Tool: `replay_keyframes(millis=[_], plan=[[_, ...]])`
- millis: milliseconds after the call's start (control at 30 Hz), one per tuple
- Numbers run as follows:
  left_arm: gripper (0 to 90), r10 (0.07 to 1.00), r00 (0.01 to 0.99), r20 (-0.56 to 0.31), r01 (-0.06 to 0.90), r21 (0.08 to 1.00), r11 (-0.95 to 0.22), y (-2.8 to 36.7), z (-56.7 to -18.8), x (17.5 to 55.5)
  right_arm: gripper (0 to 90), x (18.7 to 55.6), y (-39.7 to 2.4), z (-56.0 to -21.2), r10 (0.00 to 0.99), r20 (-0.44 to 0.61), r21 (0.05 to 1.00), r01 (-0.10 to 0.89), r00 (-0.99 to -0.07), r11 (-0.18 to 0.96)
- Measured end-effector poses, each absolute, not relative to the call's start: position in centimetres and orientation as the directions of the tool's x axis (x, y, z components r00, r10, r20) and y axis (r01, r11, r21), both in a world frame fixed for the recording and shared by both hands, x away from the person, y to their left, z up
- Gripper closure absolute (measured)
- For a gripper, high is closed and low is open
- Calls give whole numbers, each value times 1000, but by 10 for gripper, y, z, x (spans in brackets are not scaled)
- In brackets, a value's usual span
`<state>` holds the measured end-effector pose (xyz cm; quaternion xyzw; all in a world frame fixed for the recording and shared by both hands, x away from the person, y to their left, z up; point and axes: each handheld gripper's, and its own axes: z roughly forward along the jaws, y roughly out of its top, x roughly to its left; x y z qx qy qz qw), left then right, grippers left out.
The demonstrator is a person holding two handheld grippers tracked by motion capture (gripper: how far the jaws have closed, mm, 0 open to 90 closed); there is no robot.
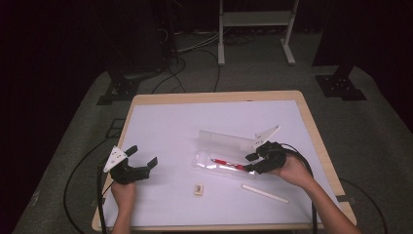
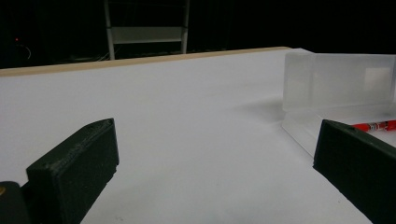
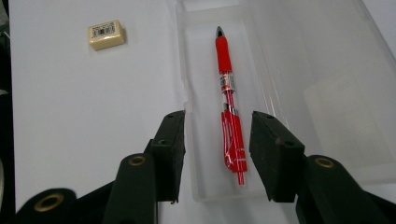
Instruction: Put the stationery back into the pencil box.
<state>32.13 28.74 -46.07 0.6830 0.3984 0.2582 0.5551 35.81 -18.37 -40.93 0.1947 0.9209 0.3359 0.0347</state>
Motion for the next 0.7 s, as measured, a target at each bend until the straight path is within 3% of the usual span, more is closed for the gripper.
replay_keyframes(millis=[700], plan=[[0,832,547,-91,259,964,-65,287,-461,321,383,334,-205,-416,412,100,650,373,-906,662]])
